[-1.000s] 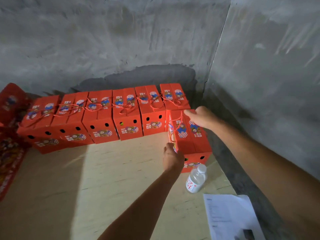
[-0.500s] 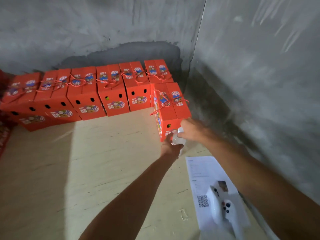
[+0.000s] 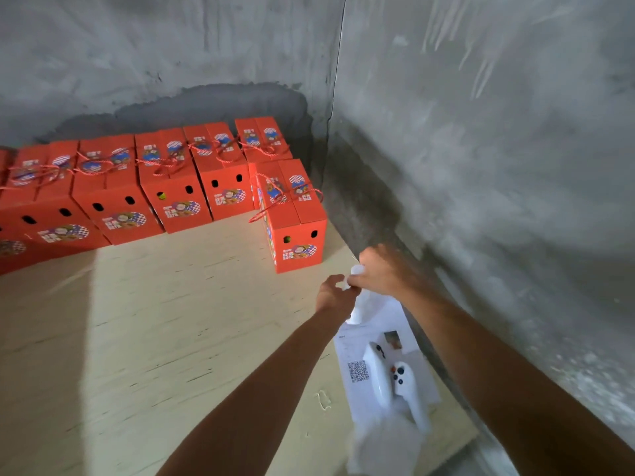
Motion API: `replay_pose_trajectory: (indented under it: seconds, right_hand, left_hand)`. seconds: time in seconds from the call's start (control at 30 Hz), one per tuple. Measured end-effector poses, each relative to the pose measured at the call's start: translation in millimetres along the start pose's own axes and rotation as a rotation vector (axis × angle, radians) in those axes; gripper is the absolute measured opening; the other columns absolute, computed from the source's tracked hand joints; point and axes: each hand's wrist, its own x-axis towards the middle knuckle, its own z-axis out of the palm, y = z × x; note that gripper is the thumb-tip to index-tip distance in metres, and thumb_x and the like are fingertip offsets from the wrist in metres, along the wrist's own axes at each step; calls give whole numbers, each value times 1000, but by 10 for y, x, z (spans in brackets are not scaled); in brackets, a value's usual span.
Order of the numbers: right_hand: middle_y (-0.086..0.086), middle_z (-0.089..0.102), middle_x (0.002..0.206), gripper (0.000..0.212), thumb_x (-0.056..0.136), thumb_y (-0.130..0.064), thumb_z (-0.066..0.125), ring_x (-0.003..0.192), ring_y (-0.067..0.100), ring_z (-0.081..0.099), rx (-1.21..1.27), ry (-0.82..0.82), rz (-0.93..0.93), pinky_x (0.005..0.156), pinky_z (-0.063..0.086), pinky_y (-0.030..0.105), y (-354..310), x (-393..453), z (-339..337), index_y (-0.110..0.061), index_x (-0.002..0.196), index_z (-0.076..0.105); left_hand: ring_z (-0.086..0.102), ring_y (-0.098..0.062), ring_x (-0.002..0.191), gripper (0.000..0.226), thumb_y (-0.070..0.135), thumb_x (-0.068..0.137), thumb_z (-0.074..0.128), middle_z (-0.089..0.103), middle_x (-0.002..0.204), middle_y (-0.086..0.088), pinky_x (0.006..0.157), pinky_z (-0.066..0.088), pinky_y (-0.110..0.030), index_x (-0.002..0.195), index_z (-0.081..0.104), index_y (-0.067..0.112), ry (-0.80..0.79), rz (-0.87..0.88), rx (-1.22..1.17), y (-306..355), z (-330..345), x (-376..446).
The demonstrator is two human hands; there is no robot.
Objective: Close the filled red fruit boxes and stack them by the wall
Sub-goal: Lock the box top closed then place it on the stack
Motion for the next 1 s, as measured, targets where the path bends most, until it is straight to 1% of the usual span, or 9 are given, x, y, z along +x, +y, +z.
replay_pose_trajectory:
  seconds: [0.07,0.17,0.23,0.33,0.43,0.6,0.77,0.9,1.0]
  right_hand:
    - [-1,47,59,45,79,-47,75,51,11,41,8,-2,33,46,22,26,53,-122,75,-17,61,46]
    - [0,52,67,41,82,-49,73,65,21,55,-50,-11,17,53,29,27,19,-232,108,-14,72,53]
    - [4,64,82,40,84,-54,70,83,30,65,-157,19,-38,60,34,28,-54,-250,57,-15,84,60]
    - [4,72,105,37,88,-53,70,103,30,68,-109,109,-156,68,43,31,-355,-224,-31,-18,98,66]
    - [-1,73,107,29,88,-48,71,103,28,68,77,149,-242,75,49,33,-960,-240,-39,-26,108,68]
    - [-18,70,110,41,87,-60,69,99,10,67,245,160,-438,76,50,29,-2541,-414,120,-34,119,66]
    - [-23,69,97,52,79,-74,67,83,-3,66,561,17,-619,80,57,30,-4514,-1152,645,-37,116,67]
    - [-28,70,97,46,77,-75,62,78,-13,64,628,-160,-753,68,48,13,-6083,-1904,1185,-47,113,63]
    - [-21,74,98,44,84,-73,68,79,-9,67,677,-263,-825,69,52,17,-6962,-2429,1468,-43,116,62]
  left_hand:
    - [65,-22,87,44,17,92,74,72,115,-8,87,62,-46,132,59,25,-16,-47,-19,-71,40,-59]
    - [65,-28,104,42,18,93,71,66,125,-9,94,58,-43,134,60,22,-17,-27,50,-127,3,-174]
    - [68,-32,105,31,16,93,67,70,119,-9,89,58,-38,124,66,14,-10,84,156,-75,-114,-239]
    - [67,-27,86,20,11,93,58,74,103,-6,67,52,-31,107,72,11,9,268,309,87,-521,-394]
    - [68,-22,92,17,9,92,59,75,101,-3,72,46,-22,102,72,11,105,379,379,194,-1216,-649]
    - [69,-17,96,18,21,93,62,76,103,6,80,53,-28,105,74,20,338,408,467,2,-2903,-1353]
    - [69,-23,102,22,37,97,56,75,105,5,85,55,-35,112,69,28,729,265,665,-802,-4774,-2648]
    - [53,-20,126,32,39,96,53,61,131,8,105,41,-36,126,60,31,963,105,918,-1506,-6013,-3654]
    - [40,-20,137,47,45,96,54,49,146,8,116,26,-37,141,51,33,1089,58,987,-1822,-6658,-4190]
